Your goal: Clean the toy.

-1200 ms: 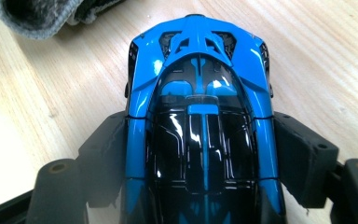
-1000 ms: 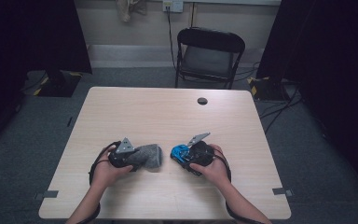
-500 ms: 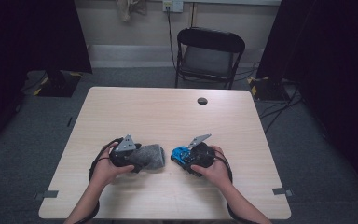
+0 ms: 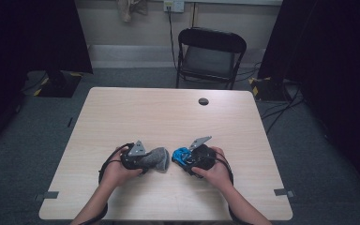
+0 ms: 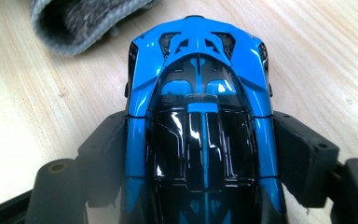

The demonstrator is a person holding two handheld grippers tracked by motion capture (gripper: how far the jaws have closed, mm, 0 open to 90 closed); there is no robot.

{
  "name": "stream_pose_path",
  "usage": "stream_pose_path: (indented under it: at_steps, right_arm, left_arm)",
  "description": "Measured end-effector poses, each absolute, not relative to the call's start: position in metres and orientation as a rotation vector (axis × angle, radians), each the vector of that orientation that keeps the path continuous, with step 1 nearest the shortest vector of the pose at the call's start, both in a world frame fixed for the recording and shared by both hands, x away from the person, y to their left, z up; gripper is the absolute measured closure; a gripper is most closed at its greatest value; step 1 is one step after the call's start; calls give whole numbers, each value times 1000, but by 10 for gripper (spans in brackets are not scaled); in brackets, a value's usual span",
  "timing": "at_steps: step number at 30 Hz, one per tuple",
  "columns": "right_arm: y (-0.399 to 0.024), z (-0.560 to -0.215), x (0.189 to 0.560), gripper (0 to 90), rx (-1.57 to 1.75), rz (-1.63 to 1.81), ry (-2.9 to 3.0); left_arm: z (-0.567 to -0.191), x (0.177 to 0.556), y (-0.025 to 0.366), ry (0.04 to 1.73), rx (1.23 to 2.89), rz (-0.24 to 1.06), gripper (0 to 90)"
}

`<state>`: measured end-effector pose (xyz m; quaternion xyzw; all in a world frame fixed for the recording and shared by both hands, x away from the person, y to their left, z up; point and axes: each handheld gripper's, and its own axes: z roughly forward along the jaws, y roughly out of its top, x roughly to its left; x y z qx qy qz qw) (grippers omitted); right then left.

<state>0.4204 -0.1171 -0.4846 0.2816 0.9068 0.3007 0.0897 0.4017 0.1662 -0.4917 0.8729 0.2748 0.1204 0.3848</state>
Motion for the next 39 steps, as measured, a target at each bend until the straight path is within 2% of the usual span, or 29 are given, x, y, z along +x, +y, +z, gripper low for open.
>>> stream_pose_path:
  at_steps: [1, 4, 13, 29, 34, 39]
  right_arm:
    - [-117, -484, 420, 260, 836, 893, 2697]
    - [-118, -484, 420, 261, 837, 892, 2700]
    - [-124, -473, 419, 261, 816, 952, 2713]
    - [-112, -454, 409, 261, 705, 1006, 2736]
    - [-108, -449, 410, 261, 703, 1011, 2725]
    - [-108, -448, 413, 261, 721, 1004, 2711]
  left_arm:
    - [-492, 402, 166, 700, 2224, 307, 632]
    - [-484, 406, 168, 848, 2148, 216, 661]
    - [-450, 427, 166, 947, 2002, 277, 664]
    - [-441, 449, 130, 907, 2066, 299, 664]
    - [-442, 445, 120, 832, 2107, 255, 665]
    - [-442, 442, 124, 829, 2087, 200, 677]
